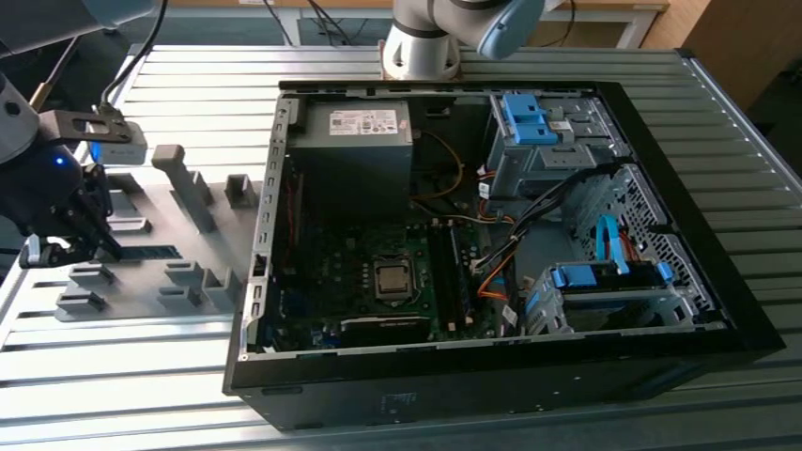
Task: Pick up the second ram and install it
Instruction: 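Pick up the second ram and move it above second insertion slot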
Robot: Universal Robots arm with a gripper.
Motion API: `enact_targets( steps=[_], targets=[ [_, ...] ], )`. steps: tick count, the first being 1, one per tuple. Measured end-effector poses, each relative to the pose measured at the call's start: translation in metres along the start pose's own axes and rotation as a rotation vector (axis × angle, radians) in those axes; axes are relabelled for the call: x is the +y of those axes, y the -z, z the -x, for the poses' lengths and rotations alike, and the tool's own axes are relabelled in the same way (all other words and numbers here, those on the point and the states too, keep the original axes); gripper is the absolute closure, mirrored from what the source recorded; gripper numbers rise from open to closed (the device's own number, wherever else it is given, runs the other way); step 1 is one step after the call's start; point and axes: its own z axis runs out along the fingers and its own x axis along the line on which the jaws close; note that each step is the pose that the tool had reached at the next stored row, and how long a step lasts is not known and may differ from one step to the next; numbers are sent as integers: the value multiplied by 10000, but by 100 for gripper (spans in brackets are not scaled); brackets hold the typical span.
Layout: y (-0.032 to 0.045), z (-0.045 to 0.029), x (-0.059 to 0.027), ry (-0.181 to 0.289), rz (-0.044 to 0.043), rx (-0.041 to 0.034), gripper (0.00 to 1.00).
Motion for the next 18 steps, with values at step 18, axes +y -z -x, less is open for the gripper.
enact_targets(
  steps=[18],
  targets=[
    [63,1,0,0,-2,-2,86]
  ],
)
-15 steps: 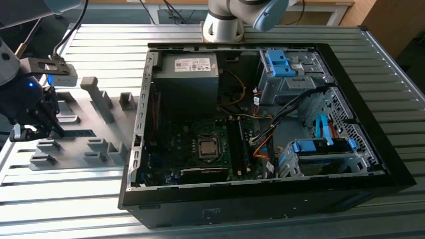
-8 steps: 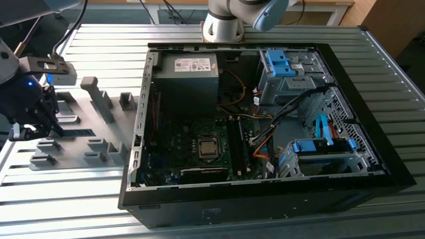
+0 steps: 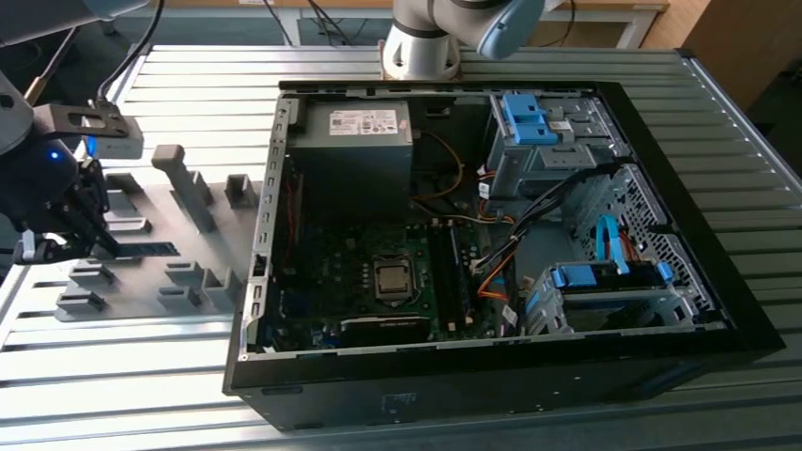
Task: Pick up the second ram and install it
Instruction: 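Pick up the second ram and move it above second insertion slot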
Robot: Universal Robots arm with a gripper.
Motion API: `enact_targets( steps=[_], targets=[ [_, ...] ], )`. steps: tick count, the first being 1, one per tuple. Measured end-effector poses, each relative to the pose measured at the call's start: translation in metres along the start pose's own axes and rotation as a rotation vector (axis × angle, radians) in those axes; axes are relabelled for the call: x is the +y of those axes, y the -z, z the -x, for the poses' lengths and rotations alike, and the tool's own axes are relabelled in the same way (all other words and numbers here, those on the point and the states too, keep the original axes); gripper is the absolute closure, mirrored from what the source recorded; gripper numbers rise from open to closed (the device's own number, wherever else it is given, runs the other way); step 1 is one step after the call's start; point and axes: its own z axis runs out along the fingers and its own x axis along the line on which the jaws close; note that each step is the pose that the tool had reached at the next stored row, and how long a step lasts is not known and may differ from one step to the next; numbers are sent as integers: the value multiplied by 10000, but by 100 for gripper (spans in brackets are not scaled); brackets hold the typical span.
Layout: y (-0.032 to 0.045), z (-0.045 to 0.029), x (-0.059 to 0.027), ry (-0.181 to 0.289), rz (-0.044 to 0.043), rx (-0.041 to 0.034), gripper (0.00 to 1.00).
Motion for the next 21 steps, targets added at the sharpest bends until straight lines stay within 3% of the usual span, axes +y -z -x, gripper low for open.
enact_targets(
  steps=[21],
  targets=[
    [84,1,0,0,1,1,86]
  ],
)
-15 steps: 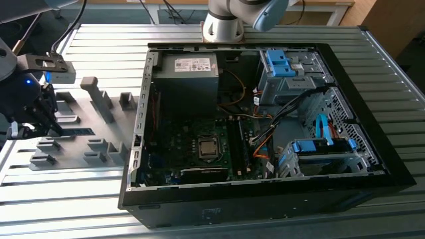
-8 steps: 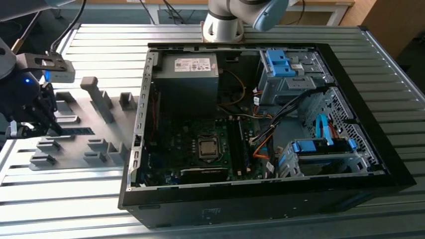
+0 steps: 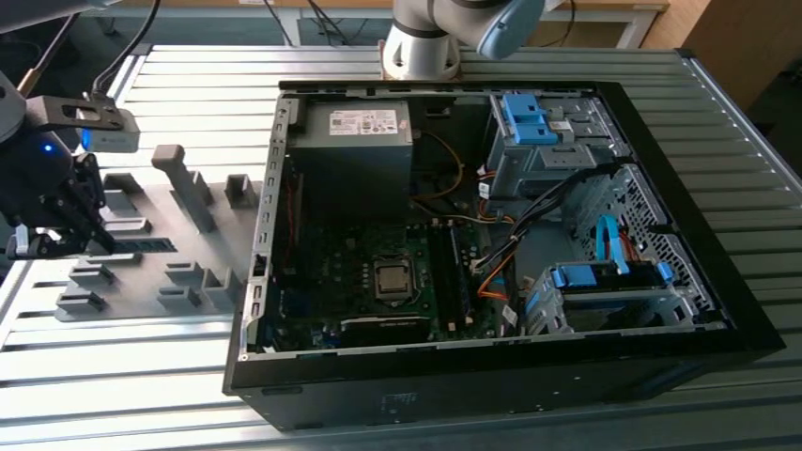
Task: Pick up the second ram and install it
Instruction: 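Pick up the second ram and move it above second insertion slot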
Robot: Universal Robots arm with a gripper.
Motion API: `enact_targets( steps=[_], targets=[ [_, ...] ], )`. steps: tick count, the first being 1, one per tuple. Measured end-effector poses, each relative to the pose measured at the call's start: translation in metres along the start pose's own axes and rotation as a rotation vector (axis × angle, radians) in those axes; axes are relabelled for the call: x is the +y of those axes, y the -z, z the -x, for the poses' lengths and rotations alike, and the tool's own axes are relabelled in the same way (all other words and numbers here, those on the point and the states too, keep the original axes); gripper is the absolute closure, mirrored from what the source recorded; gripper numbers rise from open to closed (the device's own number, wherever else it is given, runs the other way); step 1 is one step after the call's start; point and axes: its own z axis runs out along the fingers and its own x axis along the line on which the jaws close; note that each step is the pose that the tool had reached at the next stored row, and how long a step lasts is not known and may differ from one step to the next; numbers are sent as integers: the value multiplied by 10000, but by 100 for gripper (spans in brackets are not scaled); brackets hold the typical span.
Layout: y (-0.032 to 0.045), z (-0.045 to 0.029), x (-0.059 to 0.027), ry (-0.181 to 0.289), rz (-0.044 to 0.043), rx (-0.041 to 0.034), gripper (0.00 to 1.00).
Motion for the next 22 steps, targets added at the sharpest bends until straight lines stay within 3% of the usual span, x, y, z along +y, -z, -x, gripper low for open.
enact_targets(
  steps=[22],
  targets=[
    [91,1,0,0,-2,-1,86]
  ],
)
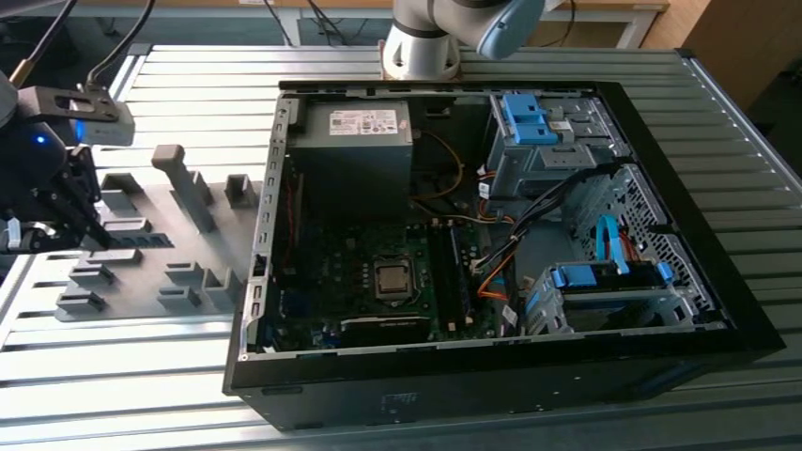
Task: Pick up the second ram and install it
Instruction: 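Pick up the second ram and move it above second insertion slot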
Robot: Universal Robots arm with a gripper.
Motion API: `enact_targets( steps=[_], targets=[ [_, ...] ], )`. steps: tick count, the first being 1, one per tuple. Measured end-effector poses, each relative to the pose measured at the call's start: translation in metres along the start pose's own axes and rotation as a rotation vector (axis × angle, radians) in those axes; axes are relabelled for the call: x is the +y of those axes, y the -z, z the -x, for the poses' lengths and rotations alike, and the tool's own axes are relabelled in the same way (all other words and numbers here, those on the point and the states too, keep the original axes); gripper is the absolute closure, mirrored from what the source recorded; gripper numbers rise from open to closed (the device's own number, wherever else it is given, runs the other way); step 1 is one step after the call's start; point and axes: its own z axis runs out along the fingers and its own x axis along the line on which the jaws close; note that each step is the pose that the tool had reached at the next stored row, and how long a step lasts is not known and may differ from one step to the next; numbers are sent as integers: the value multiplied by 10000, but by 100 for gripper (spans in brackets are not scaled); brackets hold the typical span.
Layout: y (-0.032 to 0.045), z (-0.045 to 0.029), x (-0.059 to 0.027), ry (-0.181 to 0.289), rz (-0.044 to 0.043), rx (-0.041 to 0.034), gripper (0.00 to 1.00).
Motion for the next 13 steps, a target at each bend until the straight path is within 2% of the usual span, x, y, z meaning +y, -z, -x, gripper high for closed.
enact_targets(
  steps=[13],
  targets=[
    [63,1,0,0,1,1,86]
  ],
)
